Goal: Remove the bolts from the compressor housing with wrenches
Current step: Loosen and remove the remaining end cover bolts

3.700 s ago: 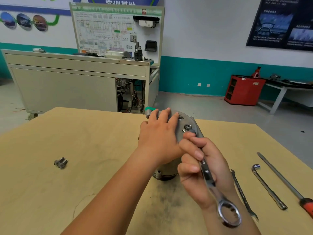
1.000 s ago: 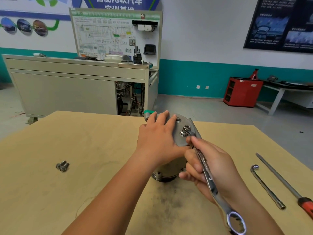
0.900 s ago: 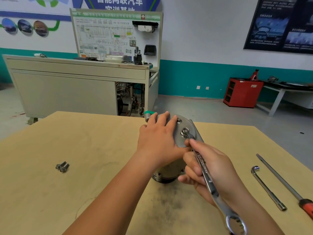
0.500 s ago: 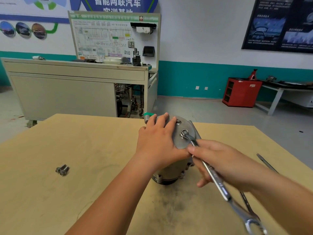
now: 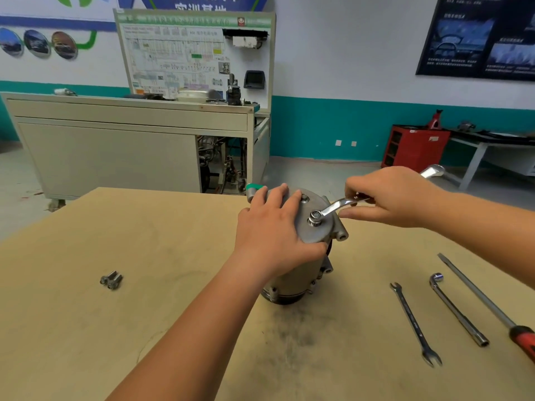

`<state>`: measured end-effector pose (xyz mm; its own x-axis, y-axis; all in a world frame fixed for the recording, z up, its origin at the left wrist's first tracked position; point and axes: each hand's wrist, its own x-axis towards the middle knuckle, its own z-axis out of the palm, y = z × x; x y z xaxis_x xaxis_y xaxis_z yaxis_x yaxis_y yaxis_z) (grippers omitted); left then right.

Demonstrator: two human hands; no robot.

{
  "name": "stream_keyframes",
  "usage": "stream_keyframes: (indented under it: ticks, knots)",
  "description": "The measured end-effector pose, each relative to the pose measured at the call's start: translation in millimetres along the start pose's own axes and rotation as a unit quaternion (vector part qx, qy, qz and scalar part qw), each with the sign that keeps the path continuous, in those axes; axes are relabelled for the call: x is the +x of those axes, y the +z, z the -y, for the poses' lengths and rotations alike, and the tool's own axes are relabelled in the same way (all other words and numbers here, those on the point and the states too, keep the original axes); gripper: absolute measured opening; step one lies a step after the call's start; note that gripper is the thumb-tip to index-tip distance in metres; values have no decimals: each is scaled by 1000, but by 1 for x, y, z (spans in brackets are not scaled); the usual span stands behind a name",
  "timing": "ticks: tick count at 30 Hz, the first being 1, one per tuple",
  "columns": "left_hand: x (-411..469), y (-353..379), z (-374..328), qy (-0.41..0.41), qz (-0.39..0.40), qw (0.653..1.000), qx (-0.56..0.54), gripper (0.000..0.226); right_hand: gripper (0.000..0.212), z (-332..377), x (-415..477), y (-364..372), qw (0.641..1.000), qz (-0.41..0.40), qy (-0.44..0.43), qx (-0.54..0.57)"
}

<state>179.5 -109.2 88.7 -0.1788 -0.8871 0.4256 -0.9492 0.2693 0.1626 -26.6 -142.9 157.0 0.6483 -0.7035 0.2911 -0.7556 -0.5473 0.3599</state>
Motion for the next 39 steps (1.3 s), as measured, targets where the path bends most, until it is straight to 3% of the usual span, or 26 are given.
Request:
stream_keyframes:
  ticks: [4,9,12,14,17,21,23,26,28,31,36,39]
  knots:
    - [0,0,0,0,0,1000,0,96,61,-8,-13,-5,992,4,-27,122]
    - [1,0,-5,2,6,1000,9,94,21,-10,-18,-17,966,117,49,224]
    - [2,-2,-5,6,16,1000,12,94,25,-16,-20,-34,930,202,90,295]
    - [2,-2,-5,6,18,1000,13,94,25,-19,-22,-45,910,191,116,350]
    - [1,-1,-5,0,12,1000,12,94,24,-13,-26,-48,846,144,162,487]
    - [-1,-1,-6,-4,5,1000,15,92,21,26,-37,-42,787,275,132,536]
    - [-1,-1,-6,-9,1,1000,16,95,21,48,-41,-39,724,274,143,617]
    - [-1,-4,-8,-15,10,1000,18,102,24,75,-41,-32,590,206,196,755]
    - [-2,-6,-7,-16,22,999,19,105,22,84,-38,-30,536,163,222,798]
    - [-2,-6,-6,-14,24,999,24,101,19,91,-33,-31,522,130,247,806]
    - [-2,-8,-6,-9,32,999,21,103,21,95,-31,-31,539,127,257,793]
    - [-2,-7,-7,-9,18,1000,20,101,22,92,-32,-32,586,169,237,756]
